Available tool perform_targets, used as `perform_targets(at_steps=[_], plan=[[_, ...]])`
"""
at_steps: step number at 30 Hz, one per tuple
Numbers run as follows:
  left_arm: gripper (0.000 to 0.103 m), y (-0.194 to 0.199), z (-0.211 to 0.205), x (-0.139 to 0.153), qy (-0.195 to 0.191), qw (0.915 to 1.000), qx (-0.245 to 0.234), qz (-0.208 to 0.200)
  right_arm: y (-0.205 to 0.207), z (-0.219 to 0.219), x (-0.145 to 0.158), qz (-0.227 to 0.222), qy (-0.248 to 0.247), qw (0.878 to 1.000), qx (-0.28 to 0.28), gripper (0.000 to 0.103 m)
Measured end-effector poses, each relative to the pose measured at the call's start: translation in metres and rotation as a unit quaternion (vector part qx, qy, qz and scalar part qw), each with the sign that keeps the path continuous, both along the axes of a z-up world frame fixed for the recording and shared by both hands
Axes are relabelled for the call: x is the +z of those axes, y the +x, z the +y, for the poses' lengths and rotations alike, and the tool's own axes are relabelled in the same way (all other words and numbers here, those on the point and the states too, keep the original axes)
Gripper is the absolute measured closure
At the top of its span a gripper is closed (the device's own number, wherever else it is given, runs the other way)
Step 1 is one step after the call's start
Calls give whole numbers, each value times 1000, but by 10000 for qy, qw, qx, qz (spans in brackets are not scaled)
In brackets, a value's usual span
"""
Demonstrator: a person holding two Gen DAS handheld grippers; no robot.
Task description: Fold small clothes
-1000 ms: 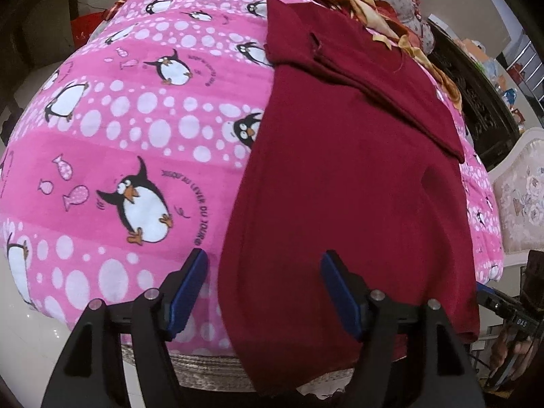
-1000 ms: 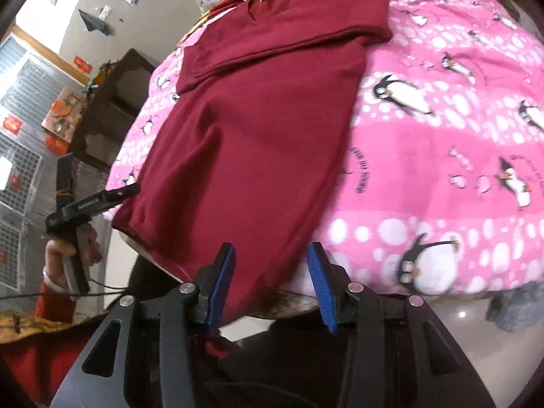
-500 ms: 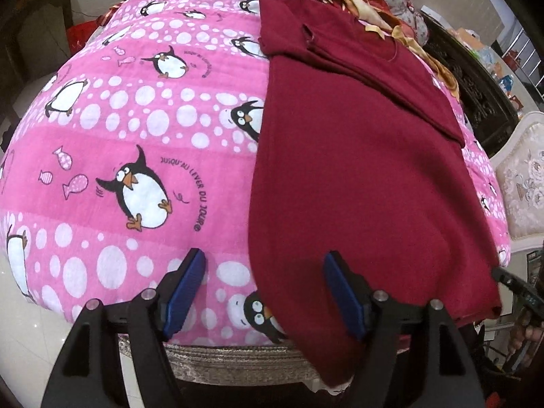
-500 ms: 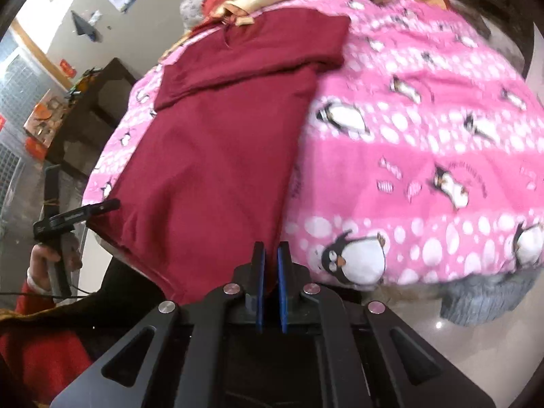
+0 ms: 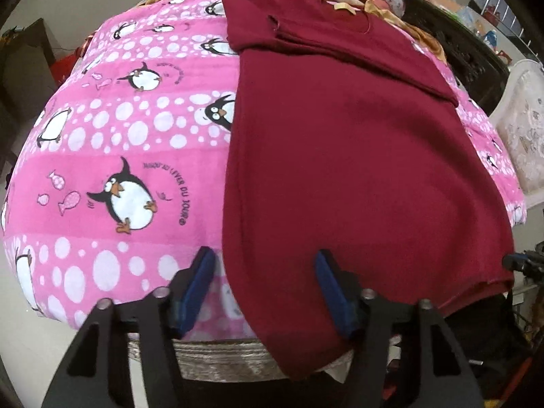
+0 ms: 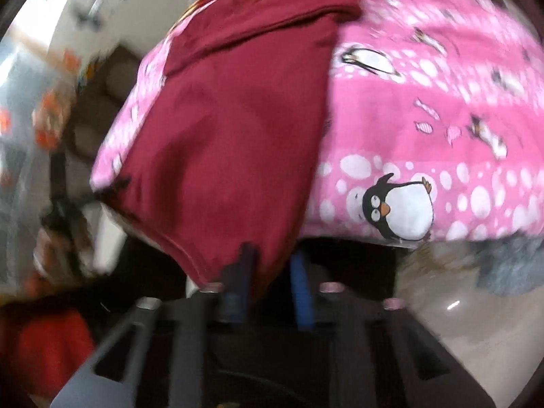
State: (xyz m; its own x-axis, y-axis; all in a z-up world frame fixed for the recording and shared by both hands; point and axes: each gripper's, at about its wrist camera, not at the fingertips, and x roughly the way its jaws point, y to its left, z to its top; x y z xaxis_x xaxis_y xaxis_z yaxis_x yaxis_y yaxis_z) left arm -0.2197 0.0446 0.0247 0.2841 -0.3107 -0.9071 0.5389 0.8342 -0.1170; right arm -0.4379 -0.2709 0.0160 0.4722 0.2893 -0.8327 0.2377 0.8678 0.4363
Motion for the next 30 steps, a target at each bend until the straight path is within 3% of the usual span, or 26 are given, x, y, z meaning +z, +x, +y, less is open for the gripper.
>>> perform_targets(at_steps=[3, 6, 9, 13, 18, 20, 22, 30], plan=[[54, 6, 12, 3, -167, 9993, 235, 229, -5, -8, 6, -97, 150, 9998, -40, 87], [54, 10, 16, 5, -278, 9981, 408, 379, -3, -12, 11, -204, 337, 9992, -22, 87], [44, 10, 17, 5, -383, 9966, 545, 490, 6, -8, 12, -231, 453, 9985, 182, 83], [31, 8, 5, 5, -292, 9973, 460, 489, 17, -5, 4, -247, 679, 9972, 170, 69], [32, 6, -8, 1, -36, 9986, 350, 390, 24, 2, -5, -335, 799, 9959, 277, 69], [50, 7, -10, 2, 31, 9988, 333, 349, 26, 5, -6, -317, 726, 9964, 312, 70], [63, 8, -10, 3, 38, 9988, 329, 370, 26, 6, -2, -341, 635, 9967, 374, 82], [87, 9, -13, 7, -6, 9988, 315, 387, 27, 0, 14, -533, 678, 9951, 487, 85]])
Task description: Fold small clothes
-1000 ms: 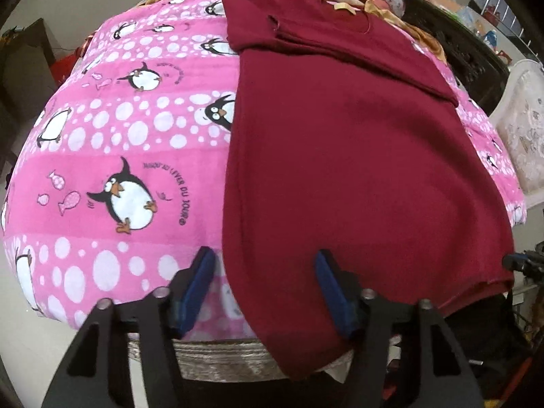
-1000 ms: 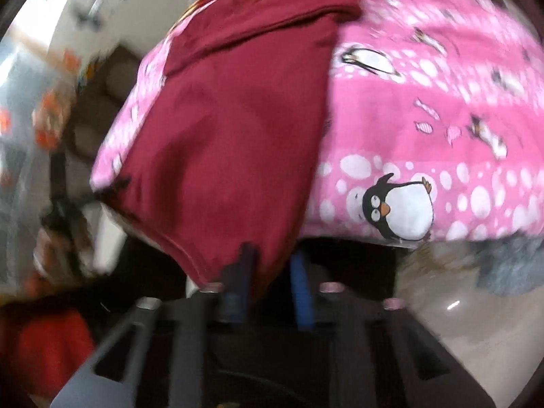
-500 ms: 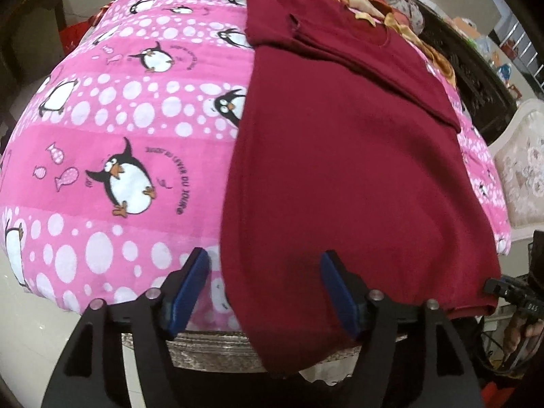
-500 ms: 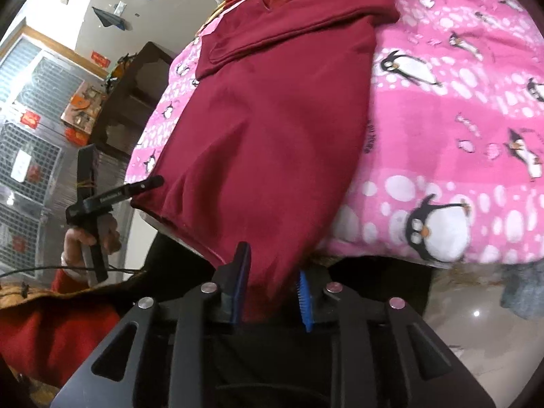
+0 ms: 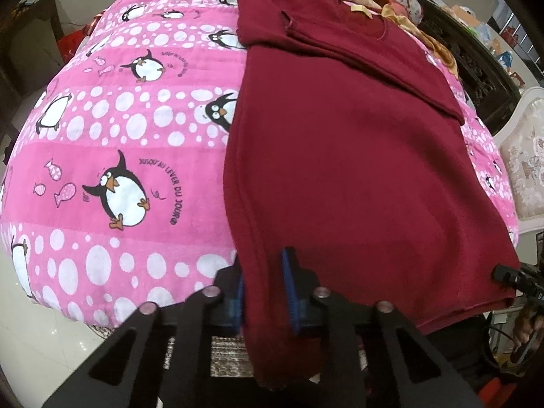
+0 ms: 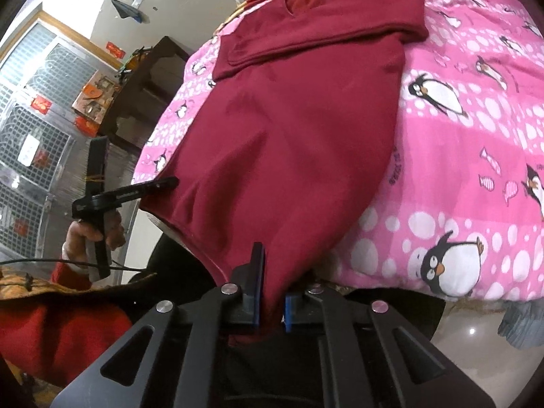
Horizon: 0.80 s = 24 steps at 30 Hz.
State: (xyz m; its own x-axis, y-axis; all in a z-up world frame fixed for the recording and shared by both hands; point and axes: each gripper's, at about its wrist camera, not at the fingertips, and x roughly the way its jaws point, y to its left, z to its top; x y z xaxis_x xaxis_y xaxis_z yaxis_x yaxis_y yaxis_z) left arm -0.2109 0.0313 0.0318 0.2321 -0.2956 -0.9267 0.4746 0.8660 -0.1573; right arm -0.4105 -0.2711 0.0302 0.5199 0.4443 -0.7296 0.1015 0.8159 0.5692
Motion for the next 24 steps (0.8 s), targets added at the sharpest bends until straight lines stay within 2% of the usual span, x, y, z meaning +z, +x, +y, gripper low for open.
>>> perform_targets(at_steps=[2, 8, 14, 17, 24], plan=[[92, 1, -2, 4, -40, 10000, -15, -10, 0, -2, 5, -105, 35, 9999, -28, 85], [93, 9, 1, 27, -317, 9993, 1, -175, 6, -16, 25, -516, 157, 9983, -209, 86], [94, 36, 9, 55, -1024, 9937, 366, -279, 20, -33, 42, -899, 76, 9948, -468, 87], [94, 53, 9, 66, -1242, 9902, 526, -372, 27, -44, 52, -1091, 118, 9918, -655, 87], [94, 77, -6, 84, -1336, 9866, 651, -679, 42, -65, 71, -1583, 82, 9793, -1260, 87]])
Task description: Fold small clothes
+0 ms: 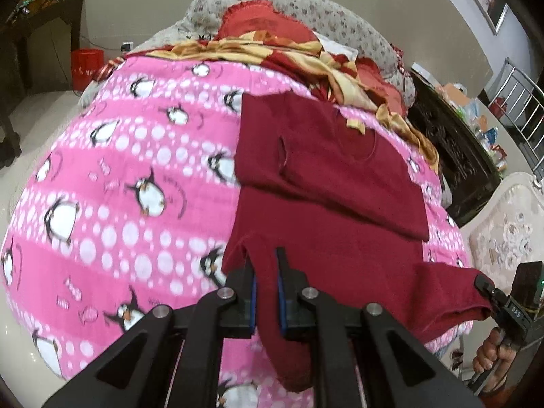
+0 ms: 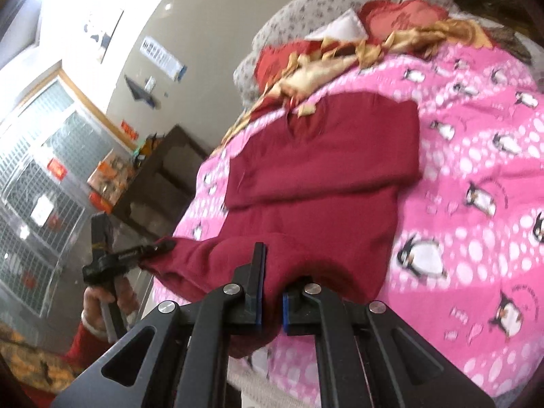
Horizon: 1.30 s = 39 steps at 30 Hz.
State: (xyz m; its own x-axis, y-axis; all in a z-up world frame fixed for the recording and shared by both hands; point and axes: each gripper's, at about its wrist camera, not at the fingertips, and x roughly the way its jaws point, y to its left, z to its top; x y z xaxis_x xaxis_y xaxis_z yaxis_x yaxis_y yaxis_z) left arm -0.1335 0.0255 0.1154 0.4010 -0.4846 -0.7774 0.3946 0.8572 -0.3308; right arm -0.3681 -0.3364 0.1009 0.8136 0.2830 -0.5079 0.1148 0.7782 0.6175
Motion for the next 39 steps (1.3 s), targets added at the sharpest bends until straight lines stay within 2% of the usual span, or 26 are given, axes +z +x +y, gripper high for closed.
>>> perform_targets(at_steps=[9, 18, 23, 29, 39], plan=[[94, 37, -35, 16, 26, 9995, -4, -312, 40, -23, 19, -142, -377, 9990, -208, 87], [94, 87, -75, 25, 186, 9986, 38, -501, 85, -53, 22, -63, -546, 9976, -412, 87], [94, 117, -100, 16, 354, 9983, 6, -456, 110, -70, 15, 104, -546, 9972, -503, 87], [94, 152, -119, 3, 378, 9989, 87, -268, 141, -91, 5, 306, -542, 9965, -553, 87], [94, 187, -148, -20, 683, 9974, 47, -214, 190, -117, -21, 729, -535, 9940, -611, 87]])
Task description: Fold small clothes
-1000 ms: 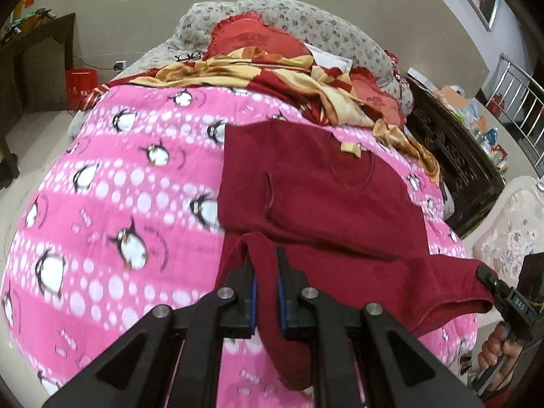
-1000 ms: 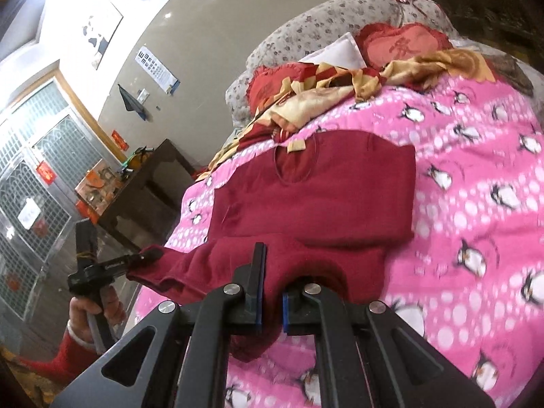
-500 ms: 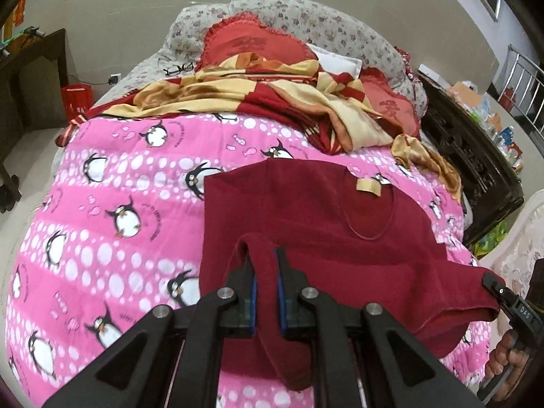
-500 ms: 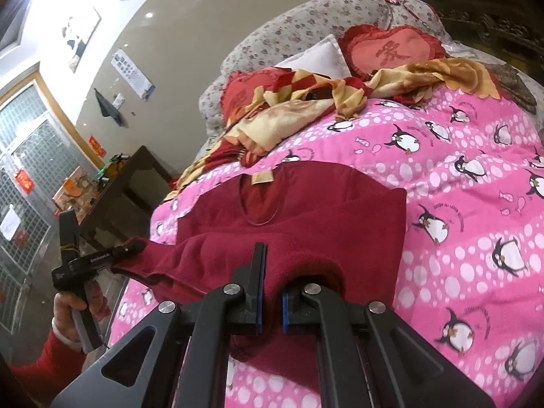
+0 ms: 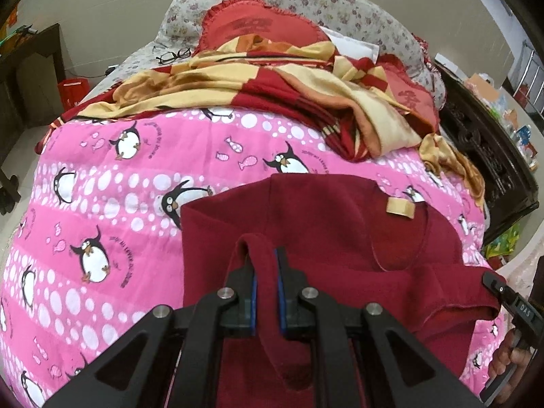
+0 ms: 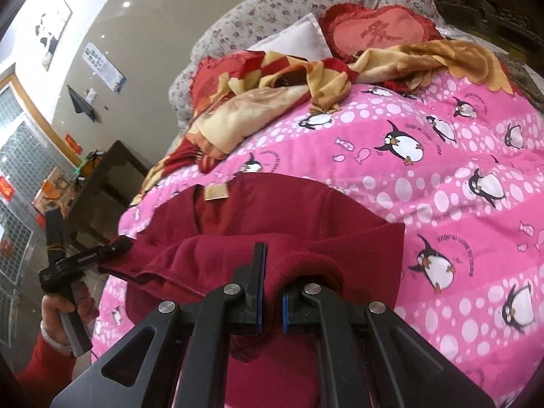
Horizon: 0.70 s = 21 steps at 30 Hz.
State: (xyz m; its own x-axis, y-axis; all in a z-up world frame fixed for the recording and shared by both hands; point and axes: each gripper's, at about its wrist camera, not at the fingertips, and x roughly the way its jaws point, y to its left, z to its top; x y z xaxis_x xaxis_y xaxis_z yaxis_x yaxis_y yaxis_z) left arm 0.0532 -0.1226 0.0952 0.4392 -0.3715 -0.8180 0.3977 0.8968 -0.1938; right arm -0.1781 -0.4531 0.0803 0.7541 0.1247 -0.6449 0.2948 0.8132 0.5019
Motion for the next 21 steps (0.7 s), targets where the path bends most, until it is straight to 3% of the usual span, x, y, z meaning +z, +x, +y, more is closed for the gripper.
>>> perform_targets(at_steps=[7, 16, 18, 21], plan=[[93, 14, -8, -17, 97, 9999, 51, 116, 16, -26, -23, 224, 629, 9976, -156, 85], [89, 27, -17, -16, 3, 9996, -35, 266, 16, -32, -10, 126, 664, 9977, 66, 82], [85, 29, -18, -11, -136, 9994, -137, 278, 13, -36, -6, 81, 664, 9978, 24, 82], [68, 31, -18, -2, -360, 9987, -231, 293, 6, -45, -3, -62, 855, 9962, -142, 79]])
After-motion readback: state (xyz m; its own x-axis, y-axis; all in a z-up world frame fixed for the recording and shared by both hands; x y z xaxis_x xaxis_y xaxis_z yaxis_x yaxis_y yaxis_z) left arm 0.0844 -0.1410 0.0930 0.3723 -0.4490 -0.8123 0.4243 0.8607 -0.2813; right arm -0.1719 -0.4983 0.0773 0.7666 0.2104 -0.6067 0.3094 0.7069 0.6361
